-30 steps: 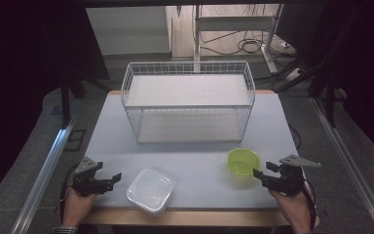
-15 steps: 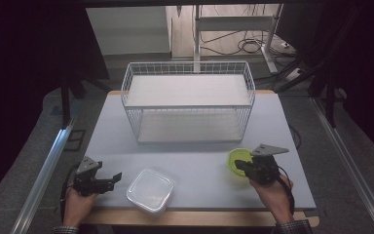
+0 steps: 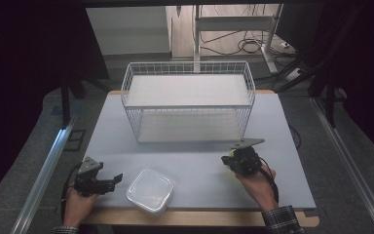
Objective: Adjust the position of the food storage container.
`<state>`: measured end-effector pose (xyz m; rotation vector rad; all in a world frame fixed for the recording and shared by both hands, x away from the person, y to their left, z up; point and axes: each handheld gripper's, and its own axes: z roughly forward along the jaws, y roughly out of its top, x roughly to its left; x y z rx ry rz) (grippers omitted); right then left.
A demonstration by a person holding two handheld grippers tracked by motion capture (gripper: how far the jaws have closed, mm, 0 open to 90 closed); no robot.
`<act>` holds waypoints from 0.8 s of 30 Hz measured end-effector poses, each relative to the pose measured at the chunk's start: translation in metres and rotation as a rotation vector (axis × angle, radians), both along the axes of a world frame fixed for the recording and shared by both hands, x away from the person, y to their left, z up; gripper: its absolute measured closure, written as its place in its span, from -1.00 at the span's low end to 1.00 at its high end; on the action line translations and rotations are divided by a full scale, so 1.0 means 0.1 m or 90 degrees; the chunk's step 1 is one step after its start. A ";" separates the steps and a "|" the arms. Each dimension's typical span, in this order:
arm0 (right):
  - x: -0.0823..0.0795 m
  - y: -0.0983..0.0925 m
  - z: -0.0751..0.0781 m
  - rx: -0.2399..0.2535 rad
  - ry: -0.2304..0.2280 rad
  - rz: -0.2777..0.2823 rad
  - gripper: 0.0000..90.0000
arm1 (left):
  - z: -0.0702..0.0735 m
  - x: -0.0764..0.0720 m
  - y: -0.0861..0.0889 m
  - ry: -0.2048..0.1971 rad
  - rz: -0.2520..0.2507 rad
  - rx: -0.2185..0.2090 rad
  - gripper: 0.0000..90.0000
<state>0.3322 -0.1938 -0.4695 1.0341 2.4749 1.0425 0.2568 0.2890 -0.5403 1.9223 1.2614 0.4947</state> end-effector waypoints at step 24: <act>0.01 -0.03 -0.07 -0.035 0.007 -0.020 0.99 | -0.01 0.00 -0.04 0.012 -0.014 0.014 -0.82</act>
